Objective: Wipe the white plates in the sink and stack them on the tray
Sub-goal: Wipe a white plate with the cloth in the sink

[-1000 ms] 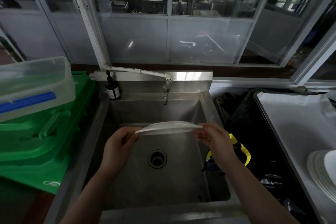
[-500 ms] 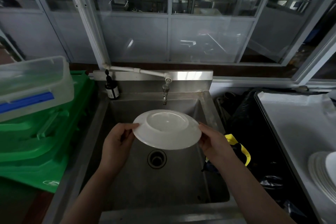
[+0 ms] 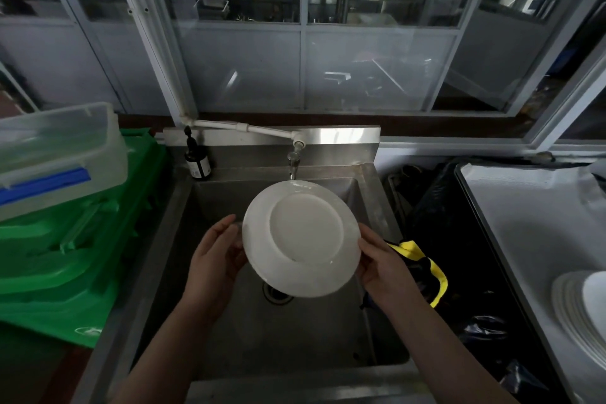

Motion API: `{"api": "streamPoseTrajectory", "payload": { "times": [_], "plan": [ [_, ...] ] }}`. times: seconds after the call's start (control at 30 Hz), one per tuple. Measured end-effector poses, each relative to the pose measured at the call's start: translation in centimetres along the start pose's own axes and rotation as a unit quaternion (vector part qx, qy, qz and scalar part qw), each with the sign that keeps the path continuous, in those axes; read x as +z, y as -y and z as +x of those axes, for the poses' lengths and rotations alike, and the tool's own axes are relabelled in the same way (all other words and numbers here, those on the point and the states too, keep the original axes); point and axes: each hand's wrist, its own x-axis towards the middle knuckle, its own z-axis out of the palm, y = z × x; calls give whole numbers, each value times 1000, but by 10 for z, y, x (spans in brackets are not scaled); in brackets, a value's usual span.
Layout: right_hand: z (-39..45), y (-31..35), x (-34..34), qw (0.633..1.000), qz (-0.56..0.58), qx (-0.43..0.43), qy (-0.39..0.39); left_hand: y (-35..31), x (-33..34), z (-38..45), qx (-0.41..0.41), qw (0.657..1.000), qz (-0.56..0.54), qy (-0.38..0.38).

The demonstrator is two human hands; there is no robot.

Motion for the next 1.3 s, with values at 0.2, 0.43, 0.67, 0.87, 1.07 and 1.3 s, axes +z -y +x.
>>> {"api": "streamPoseTrajectory", "payload": {
  "times": [0.2,0.43,0.67,0.87,1.07,1.3],
  "plan": [
    [-2,0,-8,1000,-23,0,11,1,9,-5,-131,991,7,39],
    [-6,-6,-12,999,-38,7,14,11,22,-10,-151,987,54,-24],
    [-3,-14,-19,999,-47,24,13,25,25,-8,-129,983,88,-98],
    [0,-20,-20,998,-34,49,-1,32,25,-3,-139,977,102,-124],
    [7,-31,-26,991,-93,99,-16,34,28,0,-110,972,145,-151],
    [29,-29,-76,797,-596,-47,-85,33,27,-4,-65,971,182,-142]
  ]
}}
